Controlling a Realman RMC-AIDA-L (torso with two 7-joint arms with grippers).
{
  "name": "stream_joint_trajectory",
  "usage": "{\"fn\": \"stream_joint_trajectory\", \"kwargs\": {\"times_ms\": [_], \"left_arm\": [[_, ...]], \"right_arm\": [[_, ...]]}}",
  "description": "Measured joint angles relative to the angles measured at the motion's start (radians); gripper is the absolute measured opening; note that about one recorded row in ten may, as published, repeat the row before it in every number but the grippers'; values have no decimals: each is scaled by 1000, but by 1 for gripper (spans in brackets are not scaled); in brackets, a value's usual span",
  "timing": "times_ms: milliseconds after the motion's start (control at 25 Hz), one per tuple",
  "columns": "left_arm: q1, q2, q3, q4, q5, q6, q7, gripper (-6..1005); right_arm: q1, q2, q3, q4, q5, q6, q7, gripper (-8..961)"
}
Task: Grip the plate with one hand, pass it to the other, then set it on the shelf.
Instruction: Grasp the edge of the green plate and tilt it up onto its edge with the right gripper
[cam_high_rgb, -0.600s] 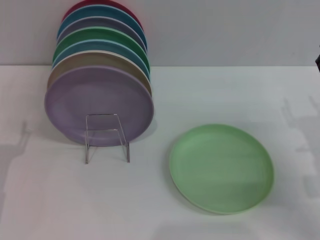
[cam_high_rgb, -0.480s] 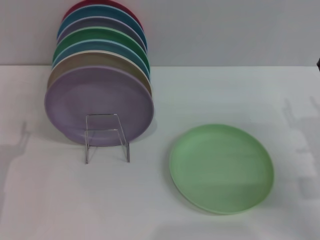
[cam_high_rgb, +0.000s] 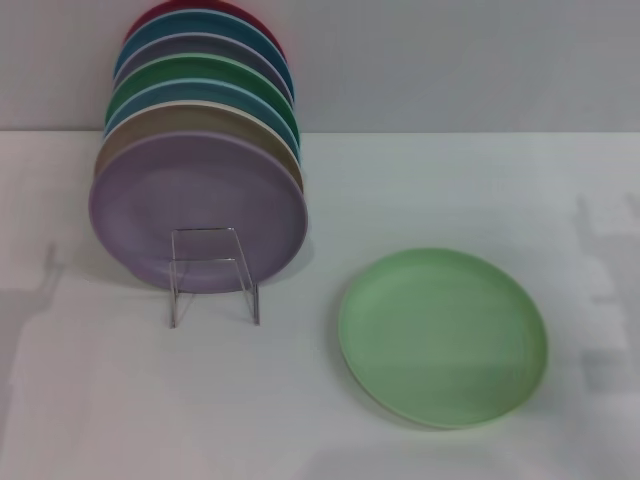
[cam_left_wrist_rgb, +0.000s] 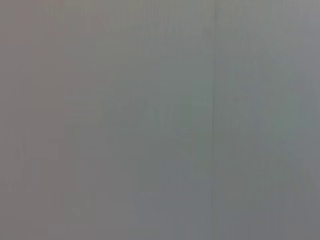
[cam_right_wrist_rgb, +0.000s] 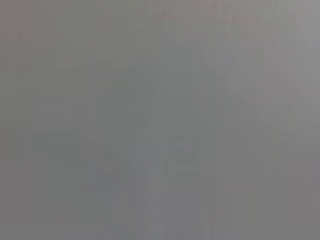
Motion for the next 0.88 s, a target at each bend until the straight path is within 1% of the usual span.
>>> {"fn": "stream_joint_trajectory", "kwargs": {"times_ms": [40, 160, 200, 240, 360, 400, 440, 520, 560, 600, 640, 680, 760, 840, 880], "left_arm": [[0, 0, 0, 0, 0, 0, 0, 823], [2, 0, 0, -1, 0, 0, 0, 822], [4, 0, 0, -4, 0, -1, 0, 822], [4, 0, 0, -4, 0, -1, 0, 822], [7, 0, 0, -5, 0, 0, 0, 821], [10, 0, 1, -5, 1, 1, 0, 821], [10, 0, 1, -5, 1, 1, 0, 821], [12, 0, 1, -5, 5, 2, 0, 820], [12, 0, 2, -3, 5, 1, 0, 820], [12, 0, 2, 0, 5, 1, 0, 820], [12, 0, 2, 0, 5, 1, 0, 819], [13, 0, 2, 2, 5, 1, 0, 819], [15, 0, 2, 2, 5, 1, 0, 819], [16, 0, 3, 1, 5, 2, 0, 818], [16, 0, 3, 1, 5, 2, 0, 818]], "right_arm": [[0, 0, 0, 0, 0, 0, 0, 675], [5, -6, 28, 84, -4, 57, -45, 675], [13, -8, 38, 139, -8, 111, -114, 675], [13, -8, 38, 139, -8, 111, -114, 675], [18, -10, 71, 237, -9, 207, -238, 675], [16, -19, 112, 310, -11, 290, -294, 675], [16, -19, 112, 310, -11, 290, -294, 675], [12, -41, 152, 384, -12, 400, -305, 675], [11, -57, 173, 421, -13, 466, -302, 675], [5, -89, 209, 492, -13, 602, -294, 675], [5, -89, 209, 492, -13, 602, -294, 675], [0, -103, 233, 532, -13, 674, -295, 676], [-18, -122, 303, 608, -20, 830, -311, 676], [-44, -123, 409, 675, -40, 1004, -357, 676], [-56, -118, 476, 707, -52, 1093, -384, 676]]}}
